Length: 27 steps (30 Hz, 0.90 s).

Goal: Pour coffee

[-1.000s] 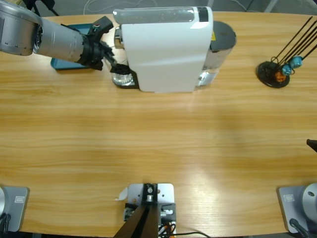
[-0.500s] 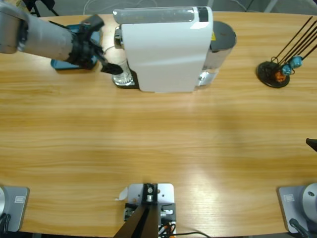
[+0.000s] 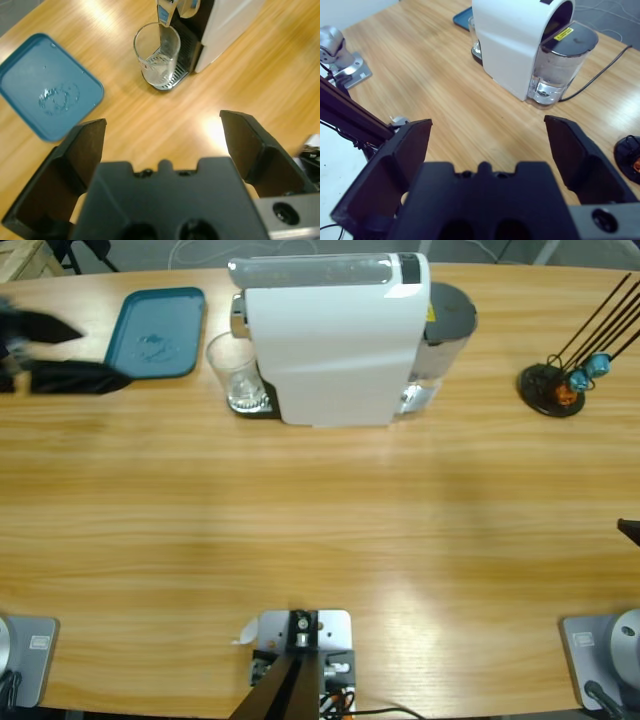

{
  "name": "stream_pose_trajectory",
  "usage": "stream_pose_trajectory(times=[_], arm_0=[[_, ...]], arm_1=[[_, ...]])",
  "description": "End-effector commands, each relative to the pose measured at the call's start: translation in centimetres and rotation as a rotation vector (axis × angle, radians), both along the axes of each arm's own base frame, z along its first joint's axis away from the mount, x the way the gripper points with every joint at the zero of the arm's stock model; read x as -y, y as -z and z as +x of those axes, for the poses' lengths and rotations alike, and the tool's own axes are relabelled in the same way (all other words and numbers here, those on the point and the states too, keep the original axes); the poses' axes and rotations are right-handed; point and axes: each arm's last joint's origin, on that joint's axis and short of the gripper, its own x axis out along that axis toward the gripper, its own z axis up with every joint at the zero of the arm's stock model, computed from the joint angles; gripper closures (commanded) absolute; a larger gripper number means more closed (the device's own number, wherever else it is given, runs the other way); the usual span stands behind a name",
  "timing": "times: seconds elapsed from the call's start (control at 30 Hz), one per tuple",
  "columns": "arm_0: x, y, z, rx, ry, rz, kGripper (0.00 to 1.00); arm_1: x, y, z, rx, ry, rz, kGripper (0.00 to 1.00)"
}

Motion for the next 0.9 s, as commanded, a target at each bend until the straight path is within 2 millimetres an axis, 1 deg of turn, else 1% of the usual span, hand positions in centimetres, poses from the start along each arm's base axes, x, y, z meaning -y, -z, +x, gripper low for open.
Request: stream_pose_trajectory(times=[0.03, 0.07, 0.1, 0.13, 0.17, 0.23, 0.3, 0.37, 0.4, 0.47, 0.57, 0.73, 0.83, 0.9], arm_0=[[-5.1, 3.7, -6.9, -0.083, -0.068, -0.032, 0.150], [-5.4, 3.8, -7.3, -0.073, -0.070, -0.049, 0.151], [-5.5, 3.8, -7.4, -0.070, -0.083, -0.062, 0.151], [-5.5, 4.1, -7.4, -0.074, -0.100, -0.078, 0.151], [-5.4, 4.2, -7.3, -0.074, -0.104, -0.083, 0.148], [-5.4, 4.6, -7.3, -0.060, -0.109, -0.102, 0.140], [-5.5, 4.6, -7.4, -0.048, -0.112, -0.111, 0.124], [-5.6, 4.7, -7.3, -0.025, -0.130, -0.109, 0.077], [-5.5, 4.8, -7.1, -0.023, -0.130, -0.111, 0.084], [-5.1, 5.3, -6.6, -0.048, -0.131, -0.087, 0.087], [-5.0, 5.6, -6.5, -0.052, -0.131, -0.084, 0.087], [-5.2, 5.6, -6.7, -0.041, -0.139, -0.093, 0.087], [-5.3, 5.6, -6.5, -0.041, -0.149, -0.092, 0.087], [-5.3, 5.6, -6.5, -0.042, -0.150, -0.092, 0.087]], arm_1=[[-4.4, -1.3, 4.0, -0.139, 0.012, -0.185, 0.213], [-5.1, -2.0, 4.8, -0.145, 0.017, -0.201, 0.495], [-5.7, -2.7, 5.6, -0.146, 0.024, -0.216, 0.647], [-6.3, -3.5, 6.6, -0.140, 0.036, -0.230, 0.959], [-6.7, -4.0, 7.6, -0.143, 0.056, -0.242, 1.000], [-7.6, -5.4, 9.8, -0.159, 0.100, -0.269, 1.000], [-8.7, -6.2, 11.9, -0.171, 0.119, -0.301, 1.000], [-9.8, -7.5, 13.9, -0.167, 0.119, -0.327, 1.000], [-10.7, -8.3, 15.3, -0.162, 0.112, -0.352, 1.000], [-12.2, -9.0, 17.7, -0.162, 0.103, -0.391, 1.000], [-14.5, -8.9, 21.0, -0.180, 0.097, -0.423, 1.000], [-17.3, -8.2, 24.9, -0.231, 0.089, -0.465, 1.000], [-18.3, -7.5, 26.1, -0.250, 0.087, -0.480, 1.000], [-18.5, -7.2, 26.5, -0.259, 0.085, -0.488, 1.000]])
